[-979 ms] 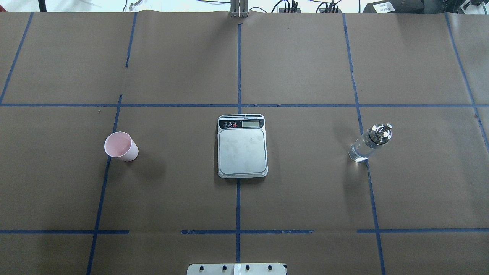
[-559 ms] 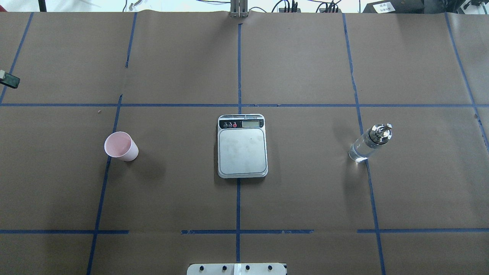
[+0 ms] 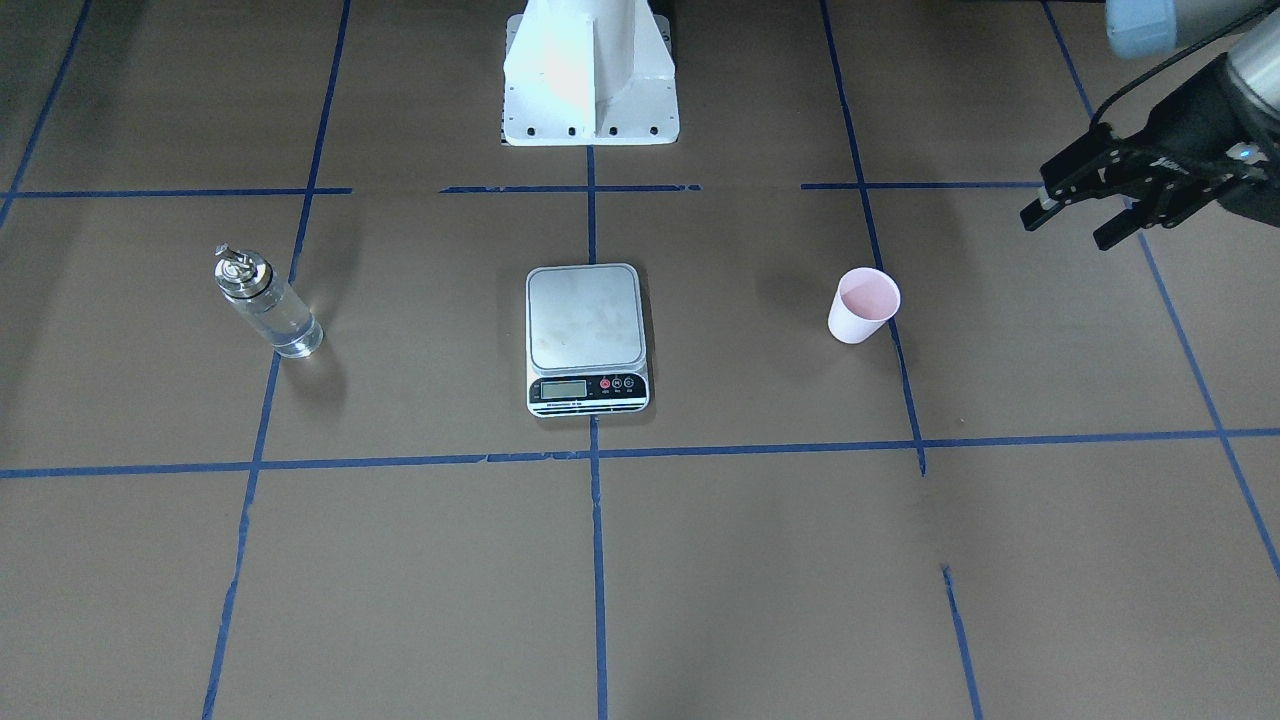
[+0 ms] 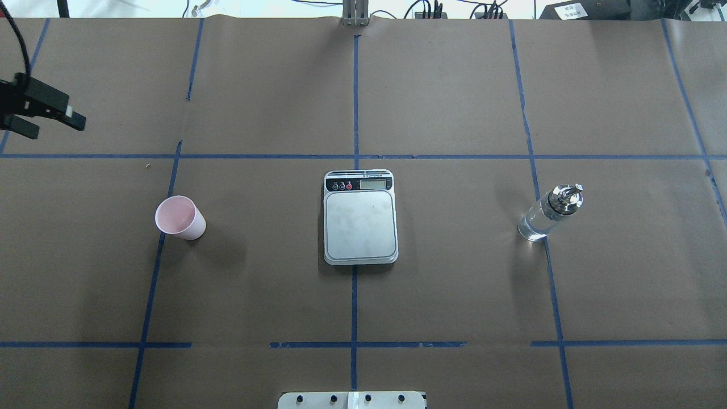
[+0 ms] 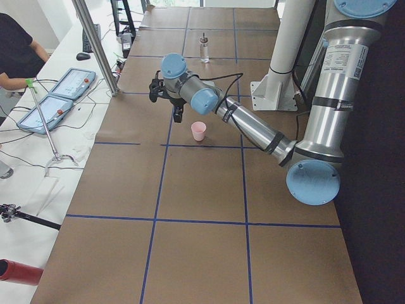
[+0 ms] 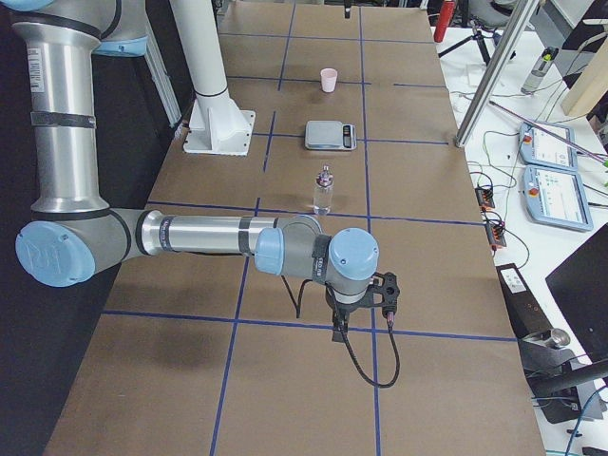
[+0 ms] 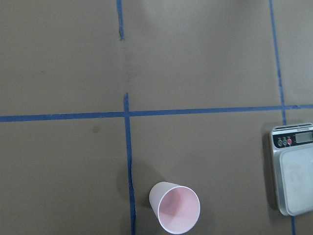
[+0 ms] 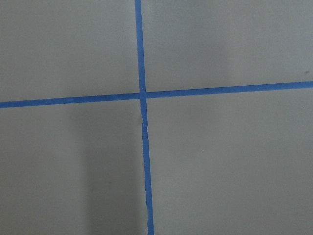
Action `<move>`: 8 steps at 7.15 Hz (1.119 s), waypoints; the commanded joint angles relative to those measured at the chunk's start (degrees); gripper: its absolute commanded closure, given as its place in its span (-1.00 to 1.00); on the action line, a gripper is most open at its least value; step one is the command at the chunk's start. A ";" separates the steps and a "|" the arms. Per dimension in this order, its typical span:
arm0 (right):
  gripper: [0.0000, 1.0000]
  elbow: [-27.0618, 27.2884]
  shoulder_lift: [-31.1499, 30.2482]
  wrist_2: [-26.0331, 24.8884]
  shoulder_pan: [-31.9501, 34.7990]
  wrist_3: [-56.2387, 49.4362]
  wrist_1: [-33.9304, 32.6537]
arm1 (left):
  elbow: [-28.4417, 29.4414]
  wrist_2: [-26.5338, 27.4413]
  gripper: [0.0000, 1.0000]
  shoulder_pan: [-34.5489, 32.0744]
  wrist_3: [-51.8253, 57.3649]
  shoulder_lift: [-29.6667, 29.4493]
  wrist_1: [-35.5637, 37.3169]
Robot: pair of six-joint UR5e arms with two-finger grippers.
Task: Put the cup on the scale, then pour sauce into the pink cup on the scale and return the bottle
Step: 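Move the left gripper down to the pink paper cup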
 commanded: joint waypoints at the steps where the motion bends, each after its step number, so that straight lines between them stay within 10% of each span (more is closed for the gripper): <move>1: -1.00 1.06 0.24 -0.09 0.00 -0.16 0.11 | -1.59 15.05 -1.00 12.94 -16.01 0.00 -0.58; 8: -1.00 4.05 1.38 0.44 -0.18 0.90 0.03 | 6.40 25.75 -1.00 24.07 -26.62 1.67 -8.23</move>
